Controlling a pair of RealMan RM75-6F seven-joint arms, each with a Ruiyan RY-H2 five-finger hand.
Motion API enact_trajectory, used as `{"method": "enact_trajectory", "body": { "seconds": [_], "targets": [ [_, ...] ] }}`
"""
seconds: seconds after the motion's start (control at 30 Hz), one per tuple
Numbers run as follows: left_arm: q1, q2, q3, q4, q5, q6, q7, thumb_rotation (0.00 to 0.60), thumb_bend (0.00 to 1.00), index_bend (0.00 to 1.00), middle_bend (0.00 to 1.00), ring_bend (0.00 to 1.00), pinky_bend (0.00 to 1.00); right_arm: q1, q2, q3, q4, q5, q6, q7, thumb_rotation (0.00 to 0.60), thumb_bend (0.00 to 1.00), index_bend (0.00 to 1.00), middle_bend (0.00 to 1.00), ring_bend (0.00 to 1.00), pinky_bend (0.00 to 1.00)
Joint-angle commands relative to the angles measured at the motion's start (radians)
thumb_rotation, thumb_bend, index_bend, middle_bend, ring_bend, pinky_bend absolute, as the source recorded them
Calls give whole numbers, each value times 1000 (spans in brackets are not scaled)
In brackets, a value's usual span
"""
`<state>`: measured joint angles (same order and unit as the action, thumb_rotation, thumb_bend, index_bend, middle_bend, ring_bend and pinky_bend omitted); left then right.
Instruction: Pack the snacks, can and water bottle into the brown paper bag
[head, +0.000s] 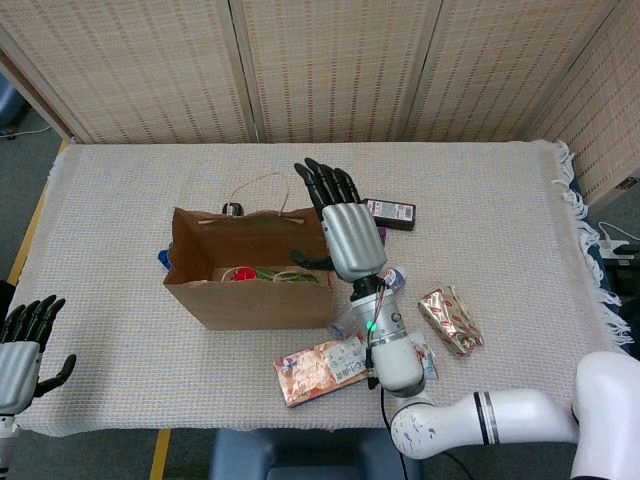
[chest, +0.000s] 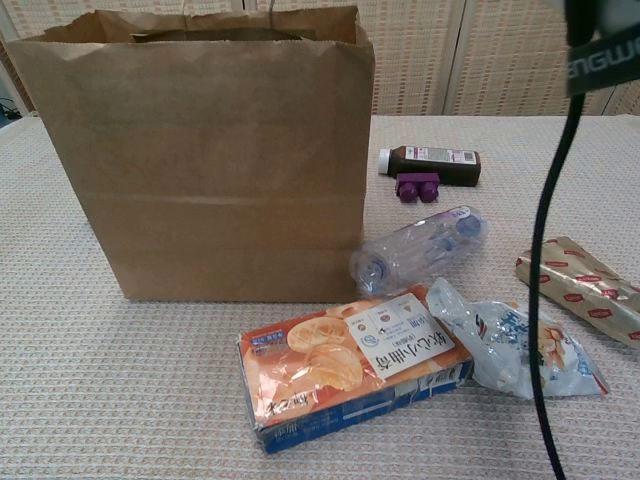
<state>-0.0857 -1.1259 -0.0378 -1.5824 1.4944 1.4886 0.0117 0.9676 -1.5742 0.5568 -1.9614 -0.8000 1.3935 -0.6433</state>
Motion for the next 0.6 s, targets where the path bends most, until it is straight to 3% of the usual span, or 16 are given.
{"method": "enact_trajectory", "body": {
  "seconds": [0.03,0.17,0.23,0.33,0.43,0.6],
  "targets": [
    [0,0,0,0,0,1,0,600,358,33,0,0,0,-53,82,-19,-67,1,15,-22,600,31,0,0,0,32],
    [2,-1,1,0,0,3,2,600,358,34,0,0,0,-147,219,-58,-141,8,17,-13,600,32,0,0,0,32],
    [2,-3,0,-3,0,4,16,600,358,34,0,0,0,-286,368,-167,-193,59,47,-41,600,32,0,0,0,32],
    [1,-4,-1,-8,-2,3,28,600,358,33,0,0,0,-379,490,-262,-208,76,1,-10,600,32,0,0,0,32],
    [-2,-5,-3,-11,-4,0,38,600,359,34,0,0,0,-436,530,-334,-163,94,-64,53,600,32,0,0,0,32],
    [-9,-7,-7,-15,-6,-8,54,600,360,34,0,0,0,-484,499,-432,-69,89,-160,115,600,31,0,0,0,30]
  ]
}}
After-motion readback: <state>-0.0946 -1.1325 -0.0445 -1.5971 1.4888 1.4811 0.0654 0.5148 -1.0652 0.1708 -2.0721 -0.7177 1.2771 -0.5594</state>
